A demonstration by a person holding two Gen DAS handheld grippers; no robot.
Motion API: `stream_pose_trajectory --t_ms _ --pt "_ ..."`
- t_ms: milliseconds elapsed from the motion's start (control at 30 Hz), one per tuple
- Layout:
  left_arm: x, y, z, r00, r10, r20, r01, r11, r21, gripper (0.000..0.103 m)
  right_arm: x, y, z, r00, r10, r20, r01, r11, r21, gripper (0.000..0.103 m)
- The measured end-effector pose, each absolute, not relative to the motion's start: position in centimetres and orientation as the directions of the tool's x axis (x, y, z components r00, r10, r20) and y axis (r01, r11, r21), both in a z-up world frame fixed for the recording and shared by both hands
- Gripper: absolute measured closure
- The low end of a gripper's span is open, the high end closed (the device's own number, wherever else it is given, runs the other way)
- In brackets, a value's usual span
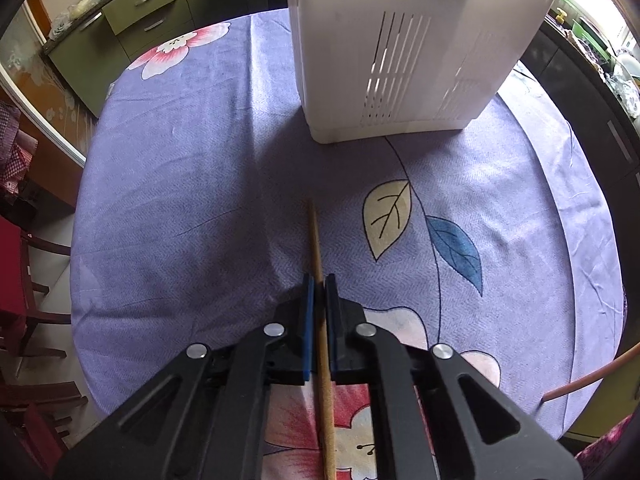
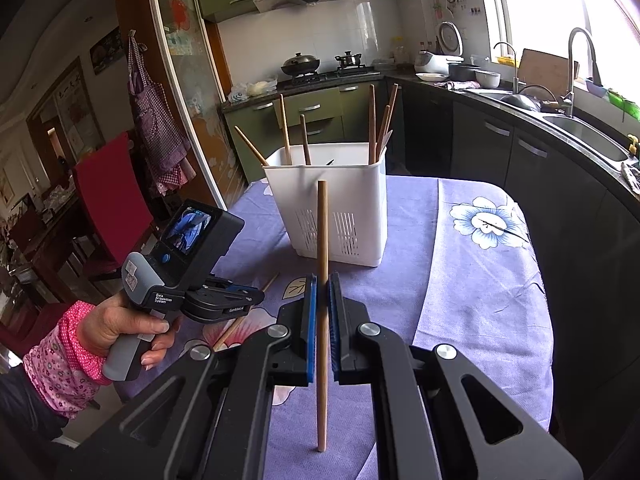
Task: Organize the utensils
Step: 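Lift both chopsticks over the white holder and open both grippers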
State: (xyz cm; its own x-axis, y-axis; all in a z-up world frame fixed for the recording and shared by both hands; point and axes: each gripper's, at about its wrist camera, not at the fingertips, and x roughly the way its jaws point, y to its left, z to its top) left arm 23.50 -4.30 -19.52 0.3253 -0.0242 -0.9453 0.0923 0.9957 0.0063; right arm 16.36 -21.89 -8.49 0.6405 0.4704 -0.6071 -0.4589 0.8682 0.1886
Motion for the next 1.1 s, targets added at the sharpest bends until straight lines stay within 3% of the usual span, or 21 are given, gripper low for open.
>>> stream_pose_trajectory --t_ms 167,633,1100 --pt "22.7 -3.9 -18.1 0.366 -0.025 -0.93 0.085 0.996 0.007 0.098 16.4 -22.0 -8.5 0.638 0.474 -0.607 -0.461 0.867 0.192 0.096" --pt "14.2 -2.3 -7.5 0.584 -0.111 -0.804 0.135 0.99 -0.039 0.098 15.4 -22.5 -7.3 0.656 0.485 -0.578 -0.465 0.863 0.197 0.096" --pt "14.3 -2.2 -3.8 0.666 -0.157 -0.73 0.162 0.985 -0.064 0.098 15.6 -21.2 -3.6 0.682 0.502 -0.532 -0.5 0.851 0.162 0.096"
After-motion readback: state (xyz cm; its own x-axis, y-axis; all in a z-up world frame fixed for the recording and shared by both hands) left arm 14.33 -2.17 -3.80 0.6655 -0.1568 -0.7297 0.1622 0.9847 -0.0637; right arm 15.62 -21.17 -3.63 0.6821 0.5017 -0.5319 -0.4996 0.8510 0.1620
